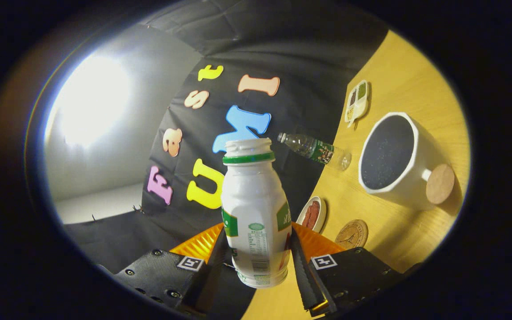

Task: Take the bottle from table, then pour the juice into the cup, finally place the bottle on the coaster

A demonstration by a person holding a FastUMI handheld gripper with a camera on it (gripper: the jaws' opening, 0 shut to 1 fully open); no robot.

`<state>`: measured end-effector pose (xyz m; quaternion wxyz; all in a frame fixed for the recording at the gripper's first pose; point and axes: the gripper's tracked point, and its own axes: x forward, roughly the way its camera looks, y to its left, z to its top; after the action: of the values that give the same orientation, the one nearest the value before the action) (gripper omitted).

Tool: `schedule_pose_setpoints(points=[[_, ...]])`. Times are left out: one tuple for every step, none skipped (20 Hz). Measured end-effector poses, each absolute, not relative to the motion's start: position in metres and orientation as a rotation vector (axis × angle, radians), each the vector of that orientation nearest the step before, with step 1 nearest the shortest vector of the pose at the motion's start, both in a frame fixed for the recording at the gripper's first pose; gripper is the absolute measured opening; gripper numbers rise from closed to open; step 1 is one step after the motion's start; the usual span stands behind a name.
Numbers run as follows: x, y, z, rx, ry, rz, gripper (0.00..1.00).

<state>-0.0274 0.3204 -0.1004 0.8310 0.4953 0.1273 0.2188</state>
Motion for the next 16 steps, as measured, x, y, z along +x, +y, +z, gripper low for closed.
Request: schedule_pose_setpoints(points=[[-0.026,0.32,-0.107,1.003,0.274,0.463,0.72],[-0.026,0.32,-0.113,0.954,0.279,0.464,0.72],[-0.026,0.322,-0.116,0.902,0.283,0.467,0.72],[-0.029,0.321,-0.12,0.843,0.286,0.461,0.72],[-0.029,0.319,-0.127,0.778,0.291,0.453,0.72],[-0.028,0.317,-0.132,0.716,0.295,0.441,0.72],[-0.027,0.316,-0.136,0.665,0.297,0.435,0.73],[-0.027,0.315,-0.138,0.624,0.299,0.428,0.73],[-0.027,0.313,-0.141,0.591,0.3,0.423,0.73],[-0.027,0.311,-0.142,0.562,0.299,0.418,0.73],[-0.027,0.309,-0.144,0.534,0.298,0.41,0.73],[-0.027,0.306,-0.146,0.501,0.296,0.399,0.73],[-0.027,0.302,-0.148,0.466,0.294,0.384,0.73],[-0.026,0.298,-0.15,0.427,0.293,0.369,0.72],[-0.025,0.294,-0.153,0.393,0.292,0.356,0.73],[-0.025,0.291,-0.154,0.364,0.292,0.345,0.73]])
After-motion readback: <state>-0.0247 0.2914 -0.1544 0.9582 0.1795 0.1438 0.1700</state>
